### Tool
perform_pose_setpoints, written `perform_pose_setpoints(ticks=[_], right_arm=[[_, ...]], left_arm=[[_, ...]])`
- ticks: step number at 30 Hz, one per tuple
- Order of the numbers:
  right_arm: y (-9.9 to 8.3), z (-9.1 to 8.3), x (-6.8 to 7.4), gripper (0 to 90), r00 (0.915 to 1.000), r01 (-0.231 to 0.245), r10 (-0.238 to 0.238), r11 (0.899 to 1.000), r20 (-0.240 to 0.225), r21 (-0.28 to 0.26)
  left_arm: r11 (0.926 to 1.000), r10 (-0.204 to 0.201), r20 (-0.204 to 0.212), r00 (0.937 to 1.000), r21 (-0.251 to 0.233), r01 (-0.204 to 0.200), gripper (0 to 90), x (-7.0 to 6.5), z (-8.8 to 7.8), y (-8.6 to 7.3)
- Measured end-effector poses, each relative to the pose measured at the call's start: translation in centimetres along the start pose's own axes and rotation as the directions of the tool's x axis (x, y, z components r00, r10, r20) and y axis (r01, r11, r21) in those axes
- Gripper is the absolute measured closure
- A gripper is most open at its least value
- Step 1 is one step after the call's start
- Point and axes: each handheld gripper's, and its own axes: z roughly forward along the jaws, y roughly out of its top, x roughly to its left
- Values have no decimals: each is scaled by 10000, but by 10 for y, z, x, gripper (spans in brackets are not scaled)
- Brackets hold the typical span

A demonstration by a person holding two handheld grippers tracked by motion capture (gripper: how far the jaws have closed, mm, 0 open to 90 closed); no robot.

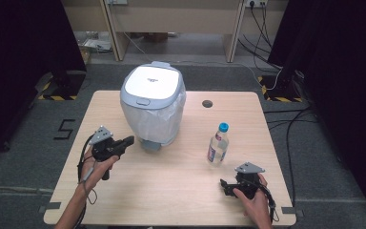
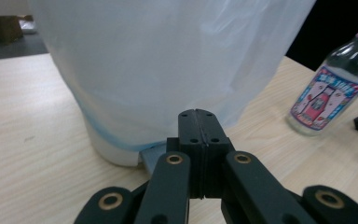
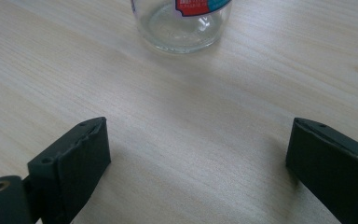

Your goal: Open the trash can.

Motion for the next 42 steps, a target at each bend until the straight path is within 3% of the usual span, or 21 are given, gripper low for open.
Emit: perform_pose_setpoints(ticks=[12, 22, 24, 32, 42], right_arm=[[0, 0, 0, 65, 10000, 2, -2, 10000, 1, 0], [0, 0, 0, 64, 10000, 16, -16, 10000, -2, -6], [0, 0, 0, 65, 10000, 32, -32, 10000, 1, -18], [0, 0, 0, 65, 10000, 19, -19, 10000, 3, -23], [0, 0, 0, 64, 10000, 19, -19, 10000, 1, -22]], left_arm=[[9986, 95, 773, 9970, -532, -54, 895, -9, -21, 40], [9949, 383, 901, 9952, -969, -295, 895, -14, -26, 70], [9932, 466, 939, 9945, -1106, -361, 895, -15, -26, 83], [9897, 789, 891, 9929, -1267, -673, 895, -20, -15, 112], [9915, 889, 643, 9940, -1012, -821, 894, -20, 7, 126]])
